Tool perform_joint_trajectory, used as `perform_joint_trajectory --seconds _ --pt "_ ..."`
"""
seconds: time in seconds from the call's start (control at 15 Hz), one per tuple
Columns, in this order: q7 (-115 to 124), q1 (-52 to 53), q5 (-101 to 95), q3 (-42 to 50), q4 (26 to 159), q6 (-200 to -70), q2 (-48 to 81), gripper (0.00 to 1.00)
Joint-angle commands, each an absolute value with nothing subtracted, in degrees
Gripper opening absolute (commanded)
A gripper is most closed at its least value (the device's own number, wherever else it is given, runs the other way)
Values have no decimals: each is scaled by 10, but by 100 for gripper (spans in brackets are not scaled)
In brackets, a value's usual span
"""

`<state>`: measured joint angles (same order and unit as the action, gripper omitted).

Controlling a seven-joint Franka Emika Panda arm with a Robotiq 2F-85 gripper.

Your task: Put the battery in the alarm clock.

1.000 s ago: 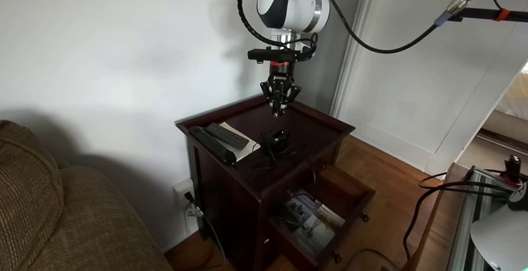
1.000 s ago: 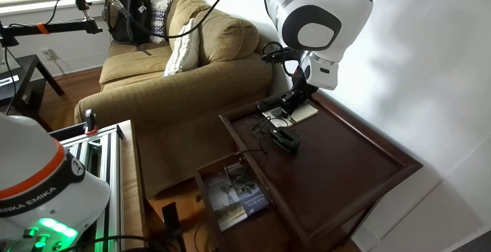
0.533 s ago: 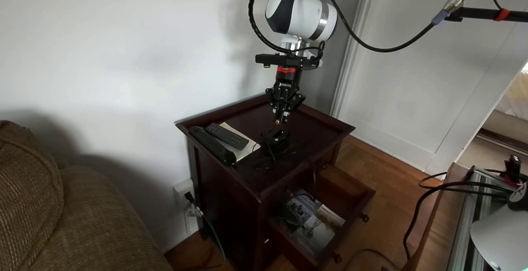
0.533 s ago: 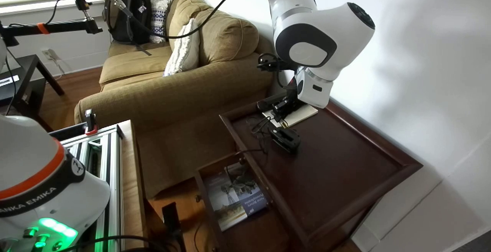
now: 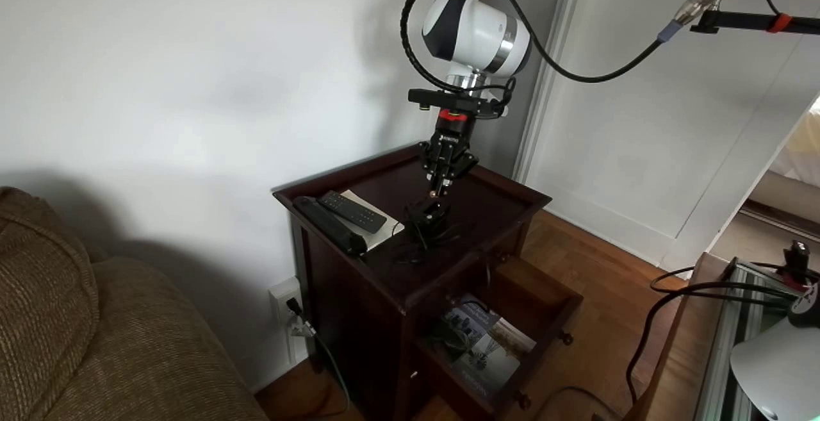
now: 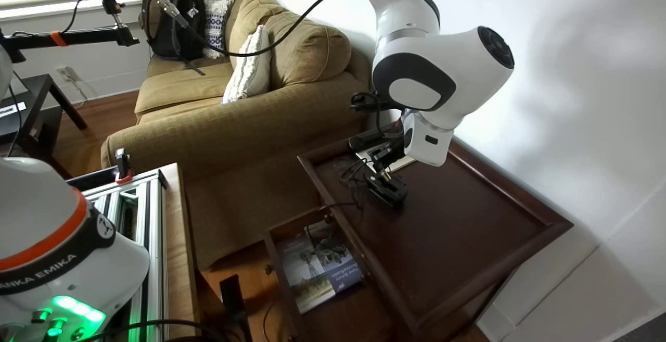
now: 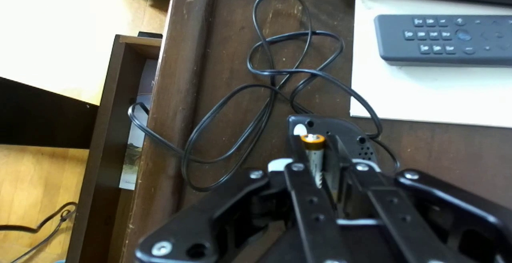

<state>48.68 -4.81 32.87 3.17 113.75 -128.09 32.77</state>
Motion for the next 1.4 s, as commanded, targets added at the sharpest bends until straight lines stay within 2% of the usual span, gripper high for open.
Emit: perform_joint_trajectory --seconds 0.0,1.33 --pt "441 -59 357 24 1145 -1299 342 4" --pt "310 -57 446 34 1136 -1326 370 4"
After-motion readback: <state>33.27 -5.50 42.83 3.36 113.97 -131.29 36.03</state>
